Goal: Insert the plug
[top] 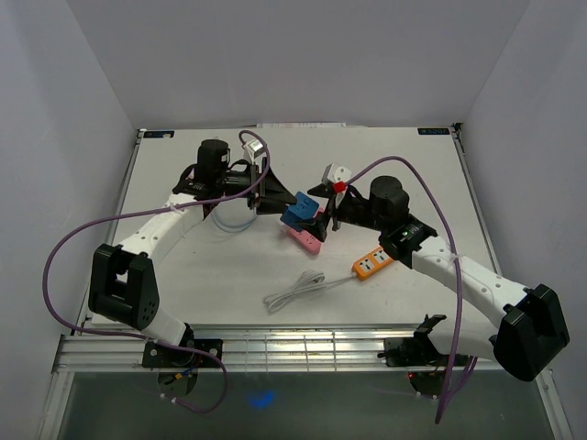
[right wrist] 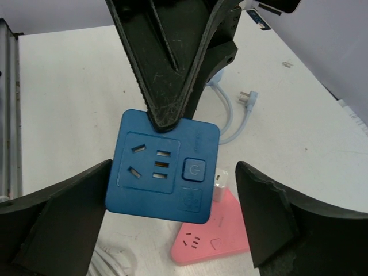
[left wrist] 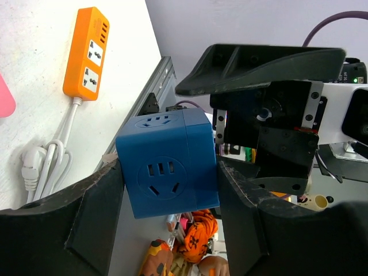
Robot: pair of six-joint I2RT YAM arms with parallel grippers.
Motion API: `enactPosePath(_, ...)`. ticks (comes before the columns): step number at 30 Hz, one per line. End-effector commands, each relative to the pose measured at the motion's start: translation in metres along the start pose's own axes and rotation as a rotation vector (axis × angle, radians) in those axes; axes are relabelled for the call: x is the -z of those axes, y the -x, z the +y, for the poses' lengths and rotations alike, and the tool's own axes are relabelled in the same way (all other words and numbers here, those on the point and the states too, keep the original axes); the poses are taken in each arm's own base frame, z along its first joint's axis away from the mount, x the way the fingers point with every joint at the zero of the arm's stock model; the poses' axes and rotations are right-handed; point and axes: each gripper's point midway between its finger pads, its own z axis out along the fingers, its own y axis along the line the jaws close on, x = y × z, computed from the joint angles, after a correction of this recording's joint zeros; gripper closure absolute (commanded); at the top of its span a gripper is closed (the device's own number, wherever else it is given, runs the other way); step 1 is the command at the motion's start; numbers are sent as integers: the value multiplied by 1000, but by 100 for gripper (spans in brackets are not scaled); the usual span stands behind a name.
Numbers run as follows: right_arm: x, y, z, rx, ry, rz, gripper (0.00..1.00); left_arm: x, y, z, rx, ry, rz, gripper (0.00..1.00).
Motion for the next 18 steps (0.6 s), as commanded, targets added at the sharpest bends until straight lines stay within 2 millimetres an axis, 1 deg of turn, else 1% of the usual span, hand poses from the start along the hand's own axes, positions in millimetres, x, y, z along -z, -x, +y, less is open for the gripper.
enactPosePath(1,-3,27,-2,16,19,-62,12,7,5,-31,-93,-69,8,95)
enactPosePath(4,-5,26,0,5,37,-61,21,7,4,-30,-91,-71,13,94)
enactPosePath(5,-6,28,2,3,48,-62,29,6,4,-30,-90,-73,15,93)
enactPosePath(6,-7,26,2,-3,49,-55,45,7,4,-30,-92,-76,17,90)
enactPosePath(7,-8,25,2,-6,51,-53,53,7,4,-31,-92,-78,17,87)
enactPosePath(9,-6,26,3,-4,53,-58,68,7,4,-31,-96,-80,15,79)
enactPosePath(11,-5,26,4,-5,51,-63,76,7,4,-31,-97,-81,17,74)
enactPosePath(12,-3,26,5,-7,51,-65,83,7,2,-31,-98,-85,23,68)
enactPosePath(13,-2,26,5,-5,49,-68,87,7,2,-30,-95,-83,23,62)
enactPosePath(14,-2,26,2,-7,34,-66,91,7,1,-29,-94,-81,23,54)
enactPosePath(15,0,26,2,-6,26,-67,92,7,1,-28,-106,-76,20,47)
enactPosePath(16,1,23,1,-10,16,-62,92,7,1,-24,-89,-51,12,33)
enactPosePath(18,4,22,-2,-10,-7,-60,92,9,7,-21,-135,-7,-19,20)
